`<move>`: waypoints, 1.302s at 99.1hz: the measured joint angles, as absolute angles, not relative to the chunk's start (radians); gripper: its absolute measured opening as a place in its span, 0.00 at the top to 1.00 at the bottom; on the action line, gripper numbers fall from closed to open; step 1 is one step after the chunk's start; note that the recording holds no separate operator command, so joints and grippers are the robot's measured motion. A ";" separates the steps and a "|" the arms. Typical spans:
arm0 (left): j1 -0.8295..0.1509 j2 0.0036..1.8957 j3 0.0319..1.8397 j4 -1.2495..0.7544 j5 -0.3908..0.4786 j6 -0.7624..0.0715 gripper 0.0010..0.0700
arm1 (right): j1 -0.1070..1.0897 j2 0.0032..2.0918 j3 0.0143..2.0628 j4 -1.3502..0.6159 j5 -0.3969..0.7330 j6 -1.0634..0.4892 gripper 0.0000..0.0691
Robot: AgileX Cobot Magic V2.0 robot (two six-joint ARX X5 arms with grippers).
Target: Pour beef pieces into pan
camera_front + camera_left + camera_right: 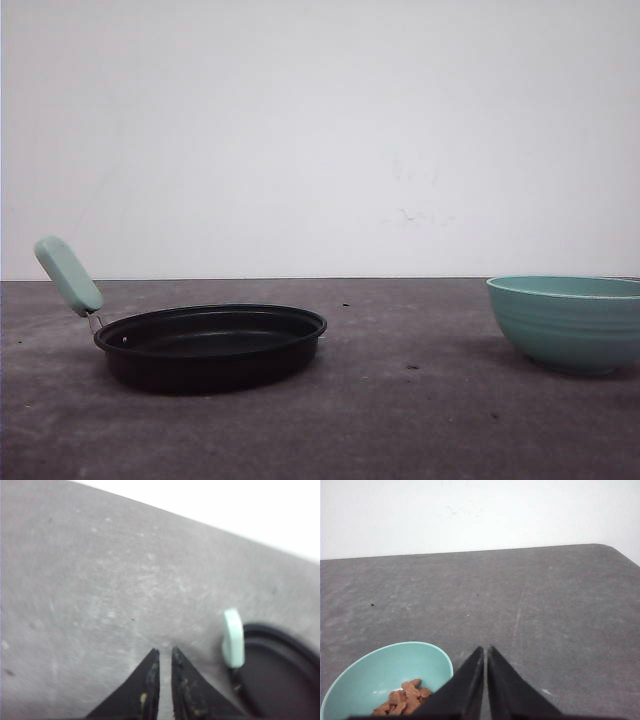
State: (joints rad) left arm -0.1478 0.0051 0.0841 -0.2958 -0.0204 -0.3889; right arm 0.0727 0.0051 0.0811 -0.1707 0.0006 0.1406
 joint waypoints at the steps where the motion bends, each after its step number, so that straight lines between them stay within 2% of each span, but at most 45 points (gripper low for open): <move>1: -0.148 0.005 0.084 -0.296 -0.020 -0.398 0.99 | 0.073 0.005 0.081 -0.170 0.000 0.142 0.99; 15: -0.147 0.006 0.088 -0.297 0.037 -0.486 0.99 | 0.073 0.005 0.081 -0.095 -0.049 0.208 0.99; 26: -0.147 0.025 0.143 -0.308 0.126 -0.503 0.99 | 0.073 0.006 0.110 -0.047 -0.102 0.273 0.99; 34: -0.147 0.068 0.222 -0.313 0.141 -0.509 0.99 | 0.073 0.031 0.191 -0.086 -0.103 0.296 0.99; 45: -0.147 0.165 0.367 -0.336 0.141 -0.481 0.99 | 0.073 0.102 0.345 -0.159 -0.105 0.303 0.99; 64: -0.147 0.408 0.637 -0.387 0.141 -0.384 0.99 | 0.073 0.263 0.588 -0.301 -0.109 0.286 0.99; 90: -0.148 0.649 0.909 -0.384 0.214 -0.365 0.99 | 0.073 0.414 0.813 -0.363 -0.179 0.258 0.99; 112: -0.155 0.707 0.989 -0.379 0.268 -0.361 0.99 | 0.073 0.589 0.991 -0.566 -0.200 0.246 0.99; 129: -0.155 0.707 0.989 -0.406 0.268 -0.360 0.99 | 0.073 0.662 1.045 -0.598 -0.269 0.216 0.98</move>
State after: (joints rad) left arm -0.1555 0.7067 0.9890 -0.4057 0.2684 -0.3595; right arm 0.0731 0.6617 1.0451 -0.5980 -0.2687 0.2161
